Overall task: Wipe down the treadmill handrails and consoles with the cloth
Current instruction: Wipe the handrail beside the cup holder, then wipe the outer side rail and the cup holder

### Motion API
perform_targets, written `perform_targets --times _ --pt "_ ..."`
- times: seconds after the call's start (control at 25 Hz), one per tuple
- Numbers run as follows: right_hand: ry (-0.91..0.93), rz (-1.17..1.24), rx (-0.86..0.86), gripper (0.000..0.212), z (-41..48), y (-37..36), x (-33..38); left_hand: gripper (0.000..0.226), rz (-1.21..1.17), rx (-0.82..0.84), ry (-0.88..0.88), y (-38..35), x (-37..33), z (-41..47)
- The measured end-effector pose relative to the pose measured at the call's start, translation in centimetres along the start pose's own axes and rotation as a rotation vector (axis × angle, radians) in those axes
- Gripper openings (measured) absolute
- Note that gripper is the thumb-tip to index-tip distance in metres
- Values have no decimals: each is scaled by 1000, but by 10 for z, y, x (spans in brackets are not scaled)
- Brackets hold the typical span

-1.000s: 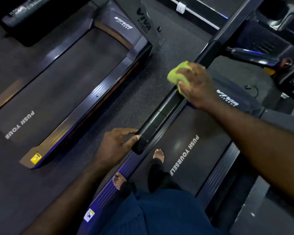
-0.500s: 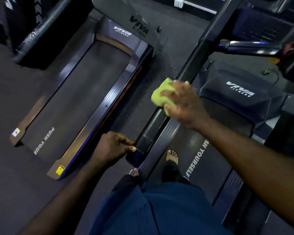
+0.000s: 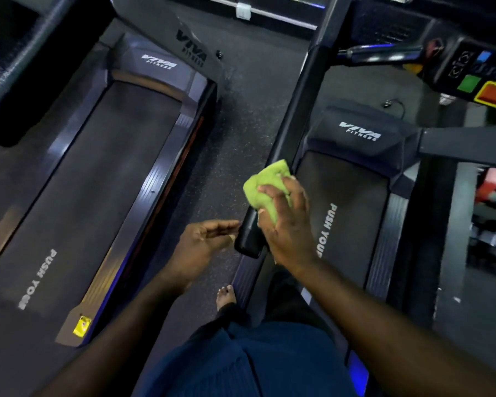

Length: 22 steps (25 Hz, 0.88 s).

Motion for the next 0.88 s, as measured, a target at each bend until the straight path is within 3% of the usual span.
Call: perform_targets --times 0.16,0.24,0.32,0.44,0.56,0.64,0.72,0.88 --pt "-57 5 102 44 -60 -3 20 28 -97 21 -39 9 11 -17" --pt "-152 140 184 44 -74 4 21 28 -110 29 -82 13 5 -22" --pt "-353 419 185 43 -77 23 16 33 -158 63 -123 16 -6 -22" --pt "-744 1091 173 46 -84 36 5 55 -228 209 -193 5 -40 -26" --pt "-897 1477 348 61 -92 24 19 62 -217 339 -236 -23 -71 -32" --pt "-935 1539 438 65 -96 18 31 51 -147 252 -259 -26 -79 -28" --pt "-898 1509 422 65 -92 20 34 34 -35 104 -282 -17 -79 -22" --pt "-743 1138 279 65 -76 36 18 22 172 -61 -389 1 -91 -19"
Point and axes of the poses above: each hand's wrist, its own z-axis towards the middle knuckle, its own y-axis out of the back of the hand, x = y × z, the point moved 9 cm from there along z, towards the middle knuckle, and after that the axes turned 9 degrees about -y, right-handed, at the moved point
